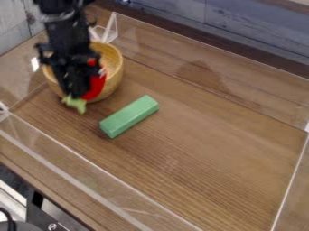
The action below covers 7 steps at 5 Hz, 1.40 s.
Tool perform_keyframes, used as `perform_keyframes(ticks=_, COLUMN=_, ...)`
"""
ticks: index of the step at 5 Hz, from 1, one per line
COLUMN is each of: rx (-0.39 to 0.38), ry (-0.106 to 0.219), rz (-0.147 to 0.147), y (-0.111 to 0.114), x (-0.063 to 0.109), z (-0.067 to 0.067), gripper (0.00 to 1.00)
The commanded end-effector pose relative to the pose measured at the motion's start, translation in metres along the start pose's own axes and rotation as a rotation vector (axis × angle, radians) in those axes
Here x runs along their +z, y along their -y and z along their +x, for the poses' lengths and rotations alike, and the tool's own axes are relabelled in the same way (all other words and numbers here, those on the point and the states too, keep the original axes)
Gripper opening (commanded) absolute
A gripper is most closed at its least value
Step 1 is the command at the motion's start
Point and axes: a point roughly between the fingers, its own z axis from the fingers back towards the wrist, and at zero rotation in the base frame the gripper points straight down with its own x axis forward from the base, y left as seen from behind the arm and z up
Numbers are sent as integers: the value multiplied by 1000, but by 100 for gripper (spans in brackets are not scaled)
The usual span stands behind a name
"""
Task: Move the red object to the right side of the table
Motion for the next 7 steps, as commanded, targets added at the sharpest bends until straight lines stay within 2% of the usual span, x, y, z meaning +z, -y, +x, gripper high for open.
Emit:
perform_keyframes(ticks=1, rx=-31, ry=64, rz=-7, y=35, x=28, z=20, gripper=0)
perform_keyframes(ticks=2, rx=-87, ry=54, rz=-29, y=78, x=21, z=32, gripper=0)
perform_keyframes(ticks=3, rx=-130, ry=47, rz=-34, y=119, x=9, z=39, gripper=0)
perform_keyframes(ticks=5, rx=-184, ry=26, rz=-19, y=176, x=-26, z=40, gripper=0)
perform_keyframes(ticks=6, rx=-202, ry=11, rz=-8, y=184, x=-44, z=39, gripper=0)
perform_keyframes(ticks=7, rx=-194, ry=2, rz=0, y=174, x=-58, z=40, gripper=0)
